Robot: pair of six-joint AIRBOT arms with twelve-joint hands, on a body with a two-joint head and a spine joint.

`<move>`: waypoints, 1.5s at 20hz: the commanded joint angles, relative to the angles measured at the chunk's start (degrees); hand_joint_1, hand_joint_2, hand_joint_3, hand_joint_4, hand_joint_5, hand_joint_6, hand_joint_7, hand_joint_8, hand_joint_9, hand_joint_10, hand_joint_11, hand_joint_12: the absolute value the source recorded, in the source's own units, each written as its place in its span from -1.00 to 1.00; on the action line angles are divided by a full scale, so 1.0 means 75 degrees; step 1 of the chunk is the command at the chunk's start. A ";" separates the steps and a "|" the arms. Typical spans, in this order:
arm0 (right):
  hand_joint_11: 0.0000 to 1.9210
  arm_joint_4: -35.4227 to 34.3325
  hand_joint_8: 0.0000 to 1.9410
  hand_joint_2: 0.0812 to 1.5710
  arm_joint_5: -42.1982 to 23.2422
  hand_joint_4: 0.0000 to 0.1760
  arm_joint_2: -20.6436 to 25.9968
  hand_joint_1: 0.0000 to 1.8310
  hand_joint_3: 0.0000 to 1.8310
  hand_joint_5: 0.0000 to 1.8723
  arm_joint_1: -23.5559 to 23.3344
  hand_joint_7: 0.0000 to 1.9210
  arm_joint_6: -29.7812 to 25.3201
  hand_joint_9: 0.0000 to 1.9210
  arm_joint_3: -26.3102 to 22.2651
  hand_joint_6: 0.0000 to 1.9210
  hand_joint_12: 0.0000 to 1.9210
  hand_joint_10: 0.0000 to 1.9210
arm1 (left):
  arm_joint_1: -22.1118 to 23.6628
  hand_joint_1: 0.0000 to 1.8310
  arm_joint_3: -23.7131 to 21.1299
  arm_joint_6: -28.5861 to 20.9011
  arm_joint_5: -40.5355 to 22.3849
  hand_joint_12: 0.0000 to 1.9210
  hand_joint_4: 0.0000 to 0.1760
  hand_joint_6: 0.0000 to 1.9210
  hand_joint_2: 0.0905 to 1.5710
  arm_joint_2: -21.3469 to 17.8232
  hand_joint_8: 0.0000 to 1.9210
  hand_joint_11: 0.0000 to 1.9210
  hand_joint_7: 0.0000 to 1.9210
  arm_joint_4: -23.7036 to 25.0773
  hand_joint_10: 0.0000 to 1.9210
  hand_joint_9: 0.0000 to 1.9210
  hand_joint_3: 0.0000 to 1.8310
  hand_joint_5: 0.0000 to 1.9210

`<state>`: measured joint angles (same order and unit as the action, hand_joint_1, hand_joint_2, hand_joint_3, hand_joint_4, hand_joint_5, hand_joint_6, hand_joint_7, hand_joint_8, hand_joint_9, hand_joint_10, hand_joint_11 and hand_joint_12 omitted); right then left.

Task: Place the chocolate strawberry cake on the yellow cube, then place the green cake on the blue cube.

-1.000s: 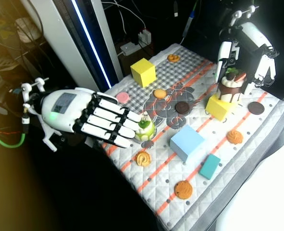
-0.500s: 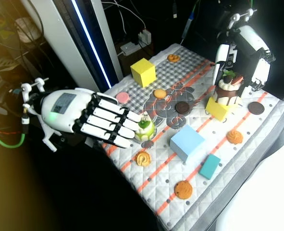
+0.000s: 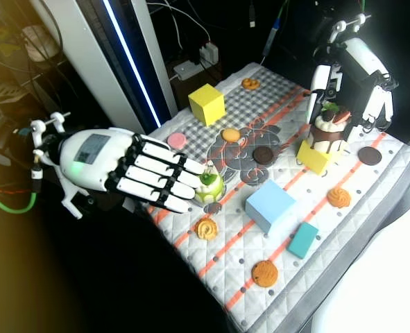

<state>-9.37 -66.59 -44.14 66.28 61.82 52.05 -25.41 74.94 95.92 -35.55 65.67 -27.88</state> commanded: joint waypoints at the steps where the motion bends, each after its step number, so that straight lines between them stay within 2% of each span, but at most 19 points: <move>1: -0.70 -0.0063 -1.00 0.69 -0.0970 -0.25 -0.0015 -0.83 -1.00 -0.61 -0.0049 -0.74 0.0018 -0.76 0.0018 -1.00 -0.92 -1.00 | 0.0019 0.38 0.0044 -0.0078 -0.0893 0.48 -1.00 -0.59 0.29 -0.0022 -0.01 -0.58 0.13 0.0101 -0.41 0.02 -1.00 0.28; 2: -0.69 -0.0064 -1.00 0.69 -0.0970 -0.35 -0.0018 -0.81 -1.00 -0.60 -0.0049 -0.73 0.0018 -0.75 0.0018 -1.00 -0.92 -1.00 | 0.0006 0.37 0.0044 -0.0078 -0.0886 0.51 -1.00 -0.53 0.31 -0.0022 0.03 -0.61 0.12 0.0101 -0.48 0.03 -1.00 0.24; 4: -0.71 -0.0064 -1.00 0.69 -0.0970 -0.19 -0.0021 -0.86 -1.00 -0.62 -0.0048 -0.75 0.0018 -0.78 0.0016 -1.00 -0.93 -1.00 | -0.0009 0.37 0.0041 -0.0078 -0.0874 0.55 -1.00 -0.41 0.33 -0.0022 0.06 -0.60 0.10 0.0101 -0.51 0.03 -1.00 0.17; 8: -0.71 -0.0066 -0.99 0.69 -0.0970 -0.28 -0.0021 -0.83 -1.00 -0.61 -0.0046 -0.73 0.0018 -0.77 0.0015 -1.00 -0.94 -0.99 | -0.0039 0.38 0.0035 -0.0078 -0.0825 0.56 -1.00 -0.37 0.34 -0.0025 0.14 -0.64 0.08 0.0101 -0.42 -0.03 -1.00 0.12; 10: -0.72 -0.0068 -1.00 0.69 -0.0970 -0.18 -0.0022 -0.81 -1.00 -0.61 -0.0044 -0.74 0.0018 -0.77 0.0016 -1.00 -0.94 -1.00 | -0.0039 0.37 0.0034 -0.0078 -0.0813 0.47 -1.00 -0.23 0.36 -0.0026 0.10 -0.61 0.10 0.0101 -0.60 0.02 -1.00 0.05; 13: -0.71 -0.0068 -1.00 0.69 -0.0969 -0.24 -0.0039 -0.84 -1.00 -0.61 -0.0040 -0.74 0.0018 -0.77 0.0018 -1.00 -0.94 -1.00 | -0.0063 0.36 0.0031 -0.0078 -0.0784 0.38 -1.00 -0.09 0.37 -0.0026 0.09 -0.56 0.10 0.0101 -0.83 0.10 -1.00 -0.03; 14: -0.69 -0.0068 -1.00 0.70 -0.0969 -0.27 -0.0046 -0.84 -1.00 -0.61 -0.0040 -0.74 0.0018 -0.76 0.0019 -1.00 -0.94 -0.99 | -0.0074 0.46 0.0031 -0.0078 -0.0779 0.36 -1.00 -0.65 0.34 -0.0026 -0.01 -0.56 0.08 0.0101 -0.87 0.11 -1.00 -0.09; 15: -0.69 -0.0068 -1.00 0.70 -0.0969 -0.28 -0.0048 -0.84 -1.00 -0.61 -0.0040 -0.74 0.0018 -0.76 0.0020 -1.00 -0.94 -0.99 | -0.0077 0.25 0.0031 -0.0078 -0.0779 0.36 -1.00 -0.90 0.24 -0.0028 -0.56 -0.53 0.00 0.0101 -0.89 0.12 -1.00 -0.10; 16: -0.67 -0.0068 -1.00 0.70 -0.0969 -0.31 -0.0048 -0.81 -1.00 -0.60 -0.0040 -0.73 0.0018 -0.74 0.0020 -1.00 -0.93 -0.99 | -0.0076 0.20 0.0028 -0.0078 -0.0779 0.40 -1.00 -0.98 0.21 -0.0030 -0.83 -0.57 0.00 0.0101 -0.92 0.10 -1.00 -0.13; 17: -0.68 -0.0068 -1.00 0.69 -0.0969 -0.37 -0.0048 -0.79 -1.00 -0.60 -0.0040 -0.73 0.0018 -0.75 0.0021 -1.00 -0.94 -0.99 | -0.0075 0.15 0.0017 -0.0078 -0.0783 0.40 -1.00 -1.00 0.18 -0.0041 -0.95 -0.63 -0.08 0.0103 -0.95 0.05 -1.00 -0.22; 18: -0.68 -0.0068 -1.00 0.69 -0.0969 -0.44 -0.0048 -0.77 -1.00 -0.59 -0.0040 -0.73 0.0018 -0.75 0.0022 -1.00 -0.94 -1.00 | -0.0075 0.12 0.0010 -0.0078 -0.0793 0.43 -0.78 -1.00 0.16 -0.0047 -0.99 -0.66 -0.13 0.0107 -0.97 0.03 -1.00 -0.29; 19: -0.67 -0.0068 -1.00 0.70 -0.0969 -0.44 -0.0048 -0.78 -1.00 -0.59 -0.0040 -0.73 0.0018 -0.74 0.0022 -1.00 -0.94 -1.00 | -0.0075 0.07 0.0005 -0.0078 -0.0806 0.51 -0.28 -1.00 0.13 -0.0047 -1.00 -0.71 -0.24 0.0114 -0.99 -0.02 -1.00 -0.42; 20: -0.67 -0.0068 -1.00 0.70 -0.0969 -0.44 -0.0048 -0.78 -1.00 -0.59 -0.0040 -0.73 0.0018 -0.74 0.0022 -1.00 -0.94 -1.00 | -0.0075 0.07 0.0002 -0.0078 -0.0808 0.51 -0.28 -1.00 0.13 -0.0047 -1.00 -0.71 -0.24 0.0117 -0.99 -0.02 -1.00 -0.42; 21: -0.66 -0.0068 -1.00 0.69 -0.0969 -0.46 -0.0048 -0.79 -1.00 -0.59 -0.0040 -0.72 0.0018 -0.73 0.0022 -1.00 -0.94 -0.99 | -0.0075 0.02 -0.0008 -0.0078 -0.0818 0.54 0.05 -1.00 0.13 -0.0048 -1.00 -0.73 -0.26 0.0126 -1.00 -0.03 -1.00 -0.47; 22: -0.66 -0.0068 -1.00 0.69 -0.0969 -0.43 -0.0048 -0.79 -1.00 -0.59 -0.0040 -0.72 0.0018 -0.73 0.0022 -1.00 -0.94 -0.99 | -0.0076 -0.01 -0.0011 -0.0078 -0.0818 0.55 0.21 -1.00 0.13 -0.0049 -1.00 -0.74 -0.27 0.0128 -1.00 -0.03 -1.00 -0.50; 25: -0.65 -0.0068 -1.00 0.69 -0.0969 -0.50 -0.0048 -0.80 -1.00 -0.58 -0.0040 -0.71 0.0018 -0.72 0.0019 -1.00 -0.94 -0.99 | -0.0090 0.00 -0.0026 -0.0078 -0.0833 0.55 0.09 -1.00 0.11 -0.0065 -0.99 -0.73 -0.27 0.0128 -0.99 -0.04 -1.00 -0.50; 27: -0.66 -0.0068 -1.00 0.69 -0.0969 -0.54 -0.0048 -0.84 -1.00 -0.58 -0.0038 -0.72 0.0018 -0.74 0.0019 -1.00 -0.95 -1.00 | -0.0107 -0.06 -0.0054 -0.0078 -0.0872 0.53 0.18 -1.00 0.13 -0.0083 -1.00 -0.76 -0.29 0.0128 -1.00 -0.07 -1.00 -0.53; 28: -0.67 -0.0068 -1.00 0.69 -0.0969 -0.55 -0.0048 -0.84 -1.00 -0.58 -0.0038 -0.72 0.0018 -0.74 0.0018 -1.00 -0.95 -1.00 | -0.0132 -0.08 -0.0087 -0.0078 -0.0907 0.54 0.26 -1.00 0.12 -0.0107 -1.00 -0.78 -0.32 0.0133 -1.00 -0.10 -1.00 -0.55; 30: -0.67 -0.0069 -1.00 0.68 -0.0969 -0.52 -0.0048 -0.80 -1.00 -0.58 -0.0037 -0.72 0.0018 -0.74 0.0017 -1.00 -0.96 -1.00 | -0.0192 -0.13 -0.0163 -0.0078 -0.1046 0.50 0.68 -1.00 0.09 -0.0162 -1.00 -0.89 -0.52 0.0136 -1.00 -0.27 -1.00 -0.68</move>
<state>-9.39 -66.61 -44.42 66.28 61.82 52.05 -27.24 73.52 95.74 -35.97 65.10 -27.88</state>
